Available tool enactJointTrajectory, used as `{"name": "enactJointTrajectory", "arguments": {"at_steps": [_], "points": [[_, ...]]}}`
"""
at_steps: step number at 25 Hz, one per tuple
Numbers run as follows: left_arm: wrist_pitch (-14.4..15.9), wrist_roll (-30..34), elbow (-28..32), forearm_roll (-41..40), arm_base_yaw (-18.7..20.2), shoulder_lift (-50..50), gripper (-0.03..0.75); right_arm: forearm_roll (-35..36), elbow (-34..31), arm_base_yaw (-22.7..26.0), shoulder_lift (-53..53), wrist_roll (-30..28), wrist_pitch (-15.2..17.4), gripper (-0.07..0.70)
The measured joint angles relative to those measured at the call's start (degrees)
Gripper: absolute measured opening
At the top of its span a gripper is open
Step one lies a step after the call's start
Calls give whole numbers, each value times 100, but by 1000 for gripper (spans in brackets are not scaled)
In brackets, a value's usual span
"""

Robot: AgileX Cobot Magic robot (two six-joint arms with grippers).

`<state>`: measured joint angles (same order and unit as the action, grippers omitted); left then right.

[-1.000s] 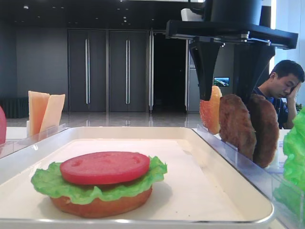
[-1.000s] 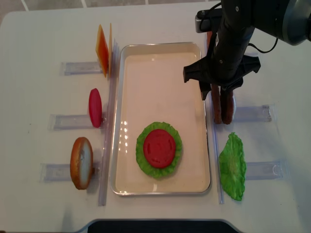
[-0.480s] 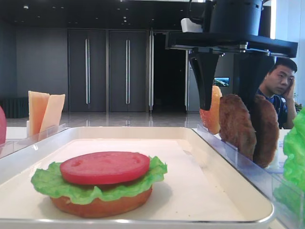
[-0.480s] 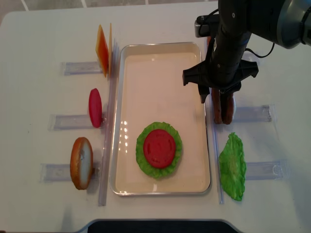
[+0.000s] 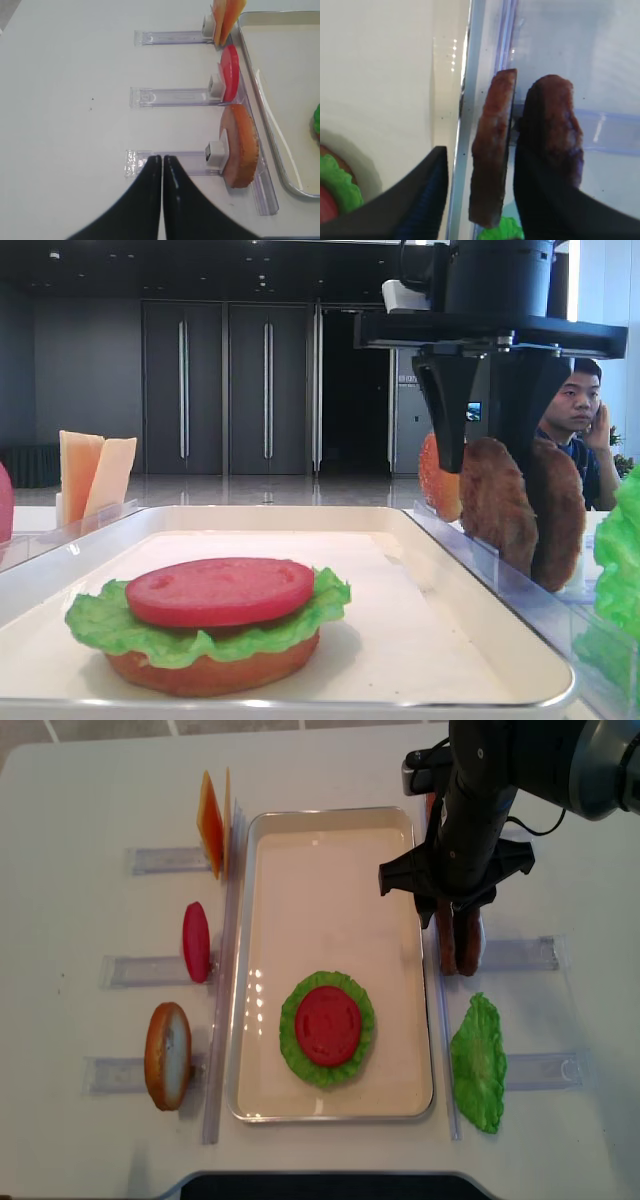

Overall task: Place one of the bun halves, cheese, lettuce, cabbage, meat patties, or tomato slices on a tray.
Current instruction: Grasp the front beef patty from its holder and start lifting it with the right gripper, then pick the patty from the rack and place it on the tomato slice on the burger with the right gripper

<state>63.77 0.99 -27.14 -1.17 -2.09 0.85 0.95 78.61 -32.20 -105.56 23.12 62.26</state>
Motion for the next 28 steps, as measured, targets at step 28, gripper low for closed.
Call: {"name": "enactJointTrajectory", "arguments": {"at_steps": [28], "points": [[0,0,0,0,0,0,0,-283,310,0,286,152,748,139]]}}
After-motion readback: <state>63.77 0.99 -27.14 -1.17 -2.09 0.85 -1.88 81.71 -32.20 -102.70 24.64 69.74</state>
